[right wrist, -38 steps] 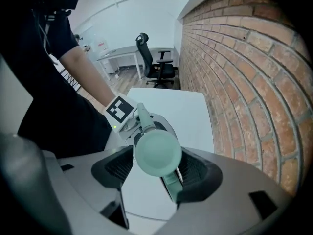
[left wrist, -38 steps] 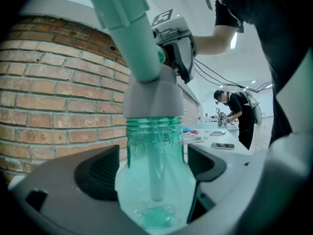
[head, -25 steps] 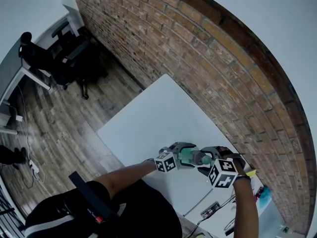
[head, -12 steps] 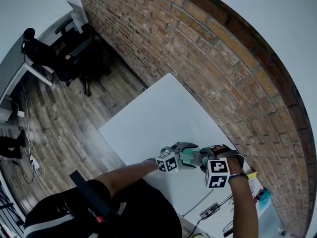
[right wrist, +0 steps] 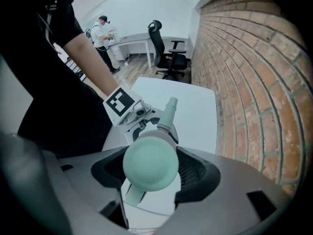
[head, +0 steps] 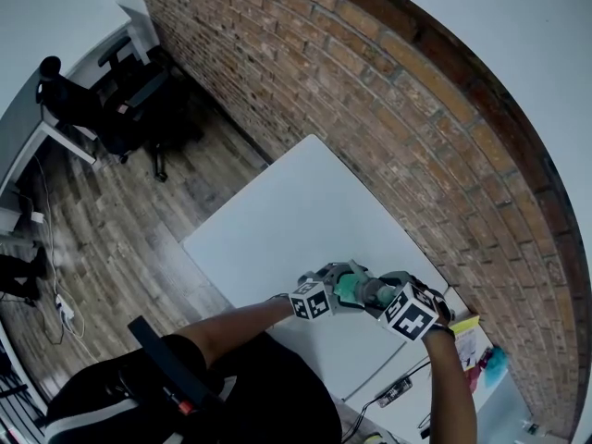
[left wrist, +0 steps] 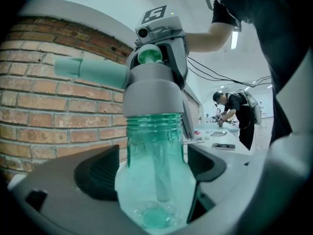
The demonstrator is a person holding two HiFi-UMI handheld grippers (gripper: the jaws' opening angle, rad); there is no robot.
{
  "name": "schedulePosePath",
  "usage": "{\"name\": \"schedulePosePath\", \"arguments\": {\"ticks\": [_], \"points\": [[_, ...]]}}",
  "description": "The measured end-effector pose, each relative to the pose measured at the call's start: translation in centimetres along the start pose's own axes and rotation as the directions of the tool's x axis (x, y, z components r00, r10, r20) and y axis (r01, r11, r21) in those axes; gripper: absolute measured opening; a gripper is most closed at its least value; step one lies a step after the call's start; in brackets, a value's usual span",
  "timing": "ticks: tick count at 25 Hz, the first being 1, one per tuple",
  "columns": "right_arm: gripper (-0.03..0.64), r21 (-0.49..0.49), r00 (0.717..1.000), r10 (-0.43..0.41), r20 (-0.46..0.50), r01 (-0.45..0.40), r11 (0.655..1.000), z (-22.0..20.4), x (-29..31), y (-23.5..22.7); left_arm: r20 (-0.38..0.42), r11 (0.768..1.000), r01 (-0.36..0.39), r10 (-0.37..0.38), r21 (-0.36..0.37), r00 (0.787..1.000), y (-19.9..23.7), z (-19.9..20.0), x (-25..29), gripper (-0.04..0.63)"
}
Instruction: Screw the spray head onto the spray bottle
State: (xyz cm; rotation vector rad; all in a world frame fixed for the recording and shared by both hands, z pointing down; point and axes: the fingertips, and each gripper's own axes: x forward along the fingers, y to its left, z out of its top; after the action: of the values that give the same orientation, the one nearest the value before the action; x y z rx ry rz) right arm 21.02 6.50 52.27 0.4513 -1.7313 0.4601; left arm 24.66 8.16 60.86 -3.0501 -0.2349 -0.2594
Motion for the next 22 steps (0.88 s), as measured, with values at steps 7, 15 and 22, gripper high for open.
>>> {"name": "schedulePosePath", "arguments": {"ticks": [7,15,22], "points": [[0.276,0.199,0.997,-0.029,0.065,0.015,0.980,-0.13,0.53,-0.07,-0.001,1.000,-0.008,0.008,0.000,1.000,0.06,-0.15,0.06,0.423],[0.278,0.381,0.992,-0.041,0.119,-0.008,0.924,-0.43,0.71,-0.29,-0.023,1.000,0.001,-0.001,-0.010,1.000,-0.03,-0.19,0.17,0.423],[0.279,0.507,0.981,-0.100,0.167,0.002,0.862,-0.44,0.71,-0.67,-0.034,1.000,-0.009,0.008,-0.020,0.999,0.27,-0.29,0.21,0.425]]}}
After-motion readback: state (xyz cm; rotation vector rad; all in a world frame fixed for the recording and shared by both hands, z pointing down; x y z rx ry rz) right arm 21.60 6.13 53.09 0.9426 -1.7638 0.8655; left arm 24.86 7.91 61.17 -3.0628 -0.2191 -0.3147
